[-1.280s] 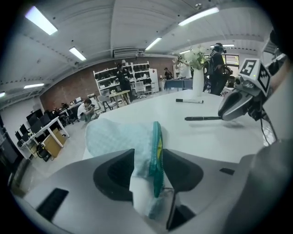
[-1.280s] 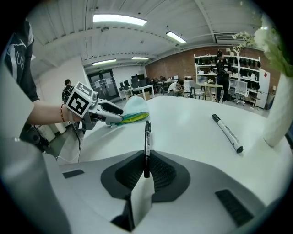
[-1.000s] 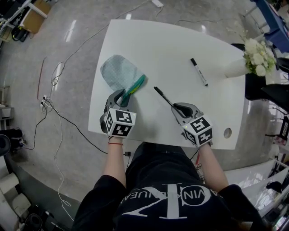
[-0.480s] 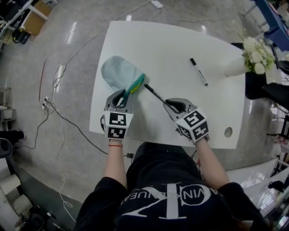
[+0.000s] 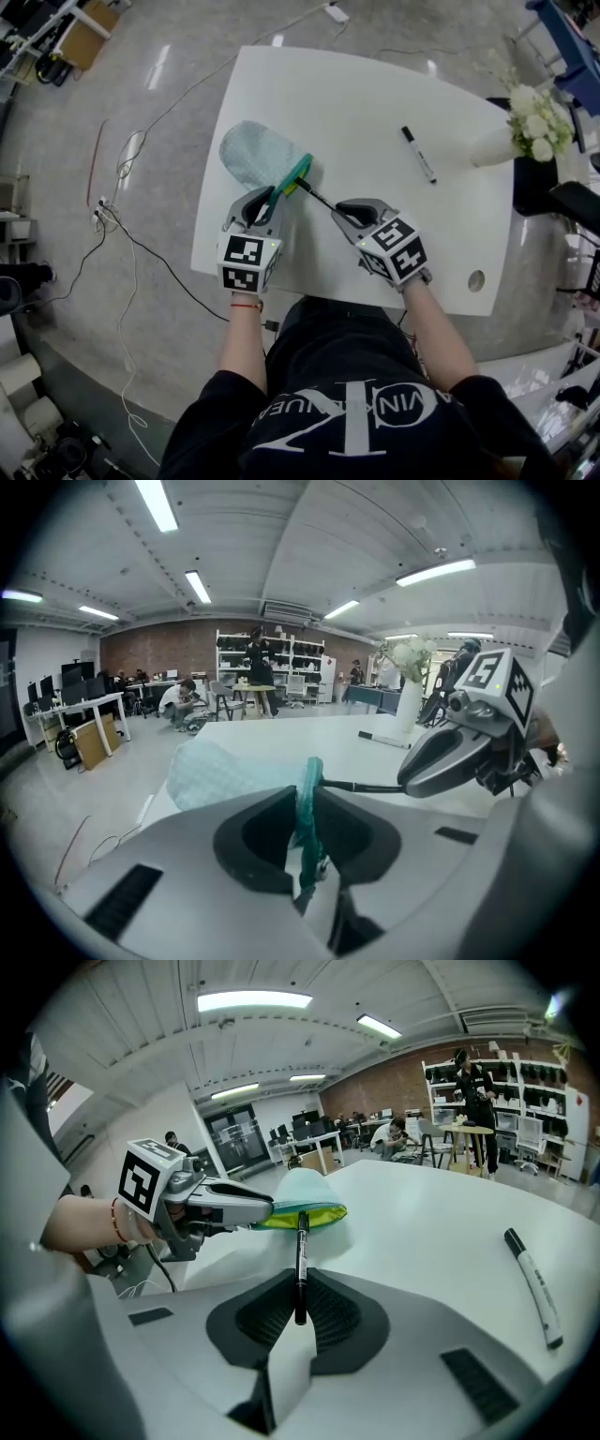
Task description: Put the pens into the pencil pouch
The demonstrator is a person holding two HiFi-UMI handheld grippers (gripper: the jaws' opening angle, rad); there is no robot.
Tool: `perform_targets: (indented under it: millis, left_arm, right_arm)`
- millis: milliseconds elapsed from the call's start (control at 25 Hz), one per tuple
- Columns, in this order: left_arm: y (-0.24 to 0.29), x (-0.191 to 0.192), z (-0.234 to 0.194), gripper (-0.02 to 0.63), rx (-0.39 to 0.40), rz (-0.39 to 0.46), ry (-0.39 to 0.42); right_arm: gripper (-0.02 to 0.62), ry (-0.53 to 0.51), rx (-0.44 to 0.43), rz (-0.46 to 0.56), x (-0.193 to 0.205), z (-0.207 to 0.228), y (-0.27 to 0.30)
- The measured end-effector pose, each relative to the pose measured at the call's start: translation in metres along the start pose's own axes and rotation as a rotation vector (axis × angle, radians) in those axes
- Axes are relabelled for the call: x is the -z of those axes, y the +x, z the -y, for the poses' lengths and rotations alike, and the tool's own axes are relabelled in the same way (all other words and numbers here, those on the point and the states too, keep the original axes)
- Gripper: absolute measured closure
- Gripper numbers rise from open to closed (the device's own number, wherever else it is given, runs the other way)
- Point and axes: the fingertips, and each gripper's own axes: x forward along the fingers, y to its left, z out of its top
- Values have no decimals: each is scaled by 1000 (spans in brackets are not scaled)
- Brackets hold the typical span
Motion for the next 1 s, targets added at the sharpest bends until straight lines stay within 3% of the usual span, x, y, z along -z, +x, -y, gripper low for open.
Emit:
perform_targets:
  millis: [520,1000]
  left_arm:
    - [-1,-3,23,549,57,3,19]
    - [-9,-5,29,549,85,34,-31]
  right_arm:
    - [546,-35,-63,-14,-21,-8,18]
    - [546,6,-102,-2,-40,-17,41]
